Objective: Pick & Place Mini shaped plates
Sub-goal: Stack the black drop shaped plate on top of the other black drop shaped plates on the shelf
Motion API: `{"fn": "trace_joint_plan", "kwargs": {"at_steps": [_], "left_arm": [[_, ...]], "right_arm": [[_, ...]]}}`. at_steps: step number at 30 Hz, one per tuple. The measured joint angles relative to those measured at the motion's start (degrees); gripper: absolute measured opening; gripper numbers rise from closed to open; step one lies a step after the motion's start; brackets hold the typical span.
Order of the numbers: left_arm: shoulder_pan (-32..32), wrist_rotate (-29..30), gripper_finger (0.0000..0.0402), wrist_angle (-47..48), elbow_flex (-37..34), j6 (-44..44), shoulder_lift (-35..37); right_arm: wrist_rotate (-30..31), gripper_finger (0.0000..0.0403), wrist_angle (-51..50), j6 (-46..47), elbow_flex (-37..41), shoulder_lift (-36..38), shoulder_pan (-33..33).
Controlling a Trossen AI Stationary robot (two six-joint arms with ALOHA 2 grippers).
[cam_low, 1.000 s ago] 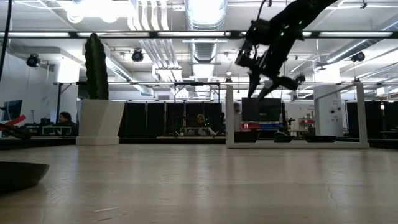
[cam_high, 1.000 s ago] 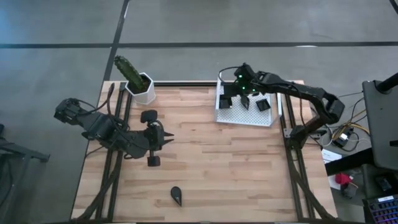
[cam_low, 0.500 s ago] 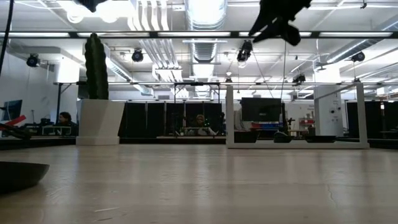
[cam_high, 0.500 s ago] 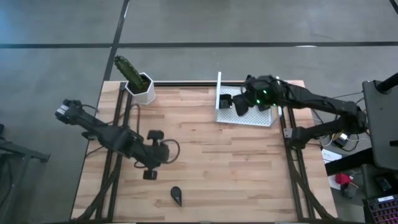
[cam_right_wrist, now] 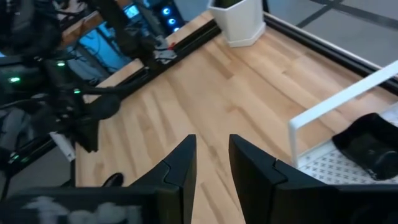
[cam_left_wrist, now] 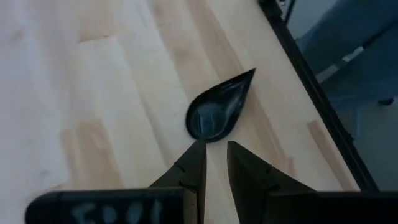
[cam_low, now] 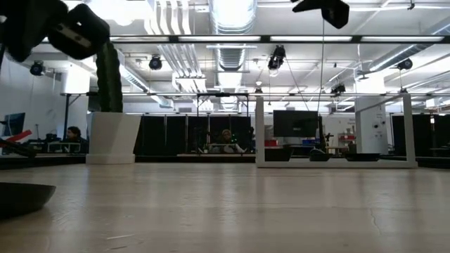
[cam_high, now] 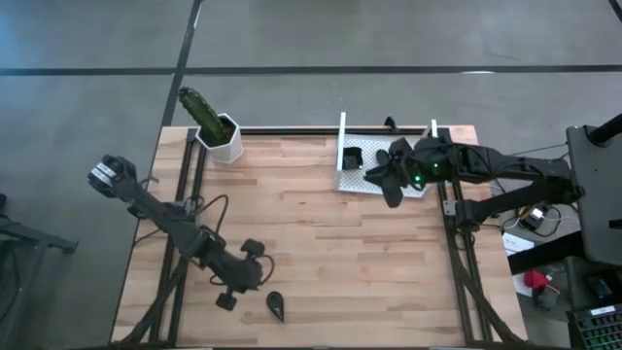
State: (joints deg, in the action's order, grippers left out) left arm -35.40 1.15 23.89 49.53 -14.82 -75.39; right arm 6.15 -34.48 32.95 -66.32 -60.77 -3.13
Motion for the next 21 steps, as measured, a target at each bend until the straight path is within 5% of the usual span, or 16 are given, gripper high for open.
{"fn": "trace_joint_plan", "kwargs": {"at_steps": [11, 21], "left_arm": [[-3.8, 0.0, 0.0058, -14.9, -3.1, 15.9, -10.6], [-3.8, 0.1, 0.0058, -25.7, -3.0, 16.5, -17.3]], "right_arm": [[-0.1, 0.0089, 0.0, 0.3, 0.0, 0.3, 2.1], [-0.2, 0.0093, 0.0, 0.2, 0.0, 0.3, 2.1]]}}
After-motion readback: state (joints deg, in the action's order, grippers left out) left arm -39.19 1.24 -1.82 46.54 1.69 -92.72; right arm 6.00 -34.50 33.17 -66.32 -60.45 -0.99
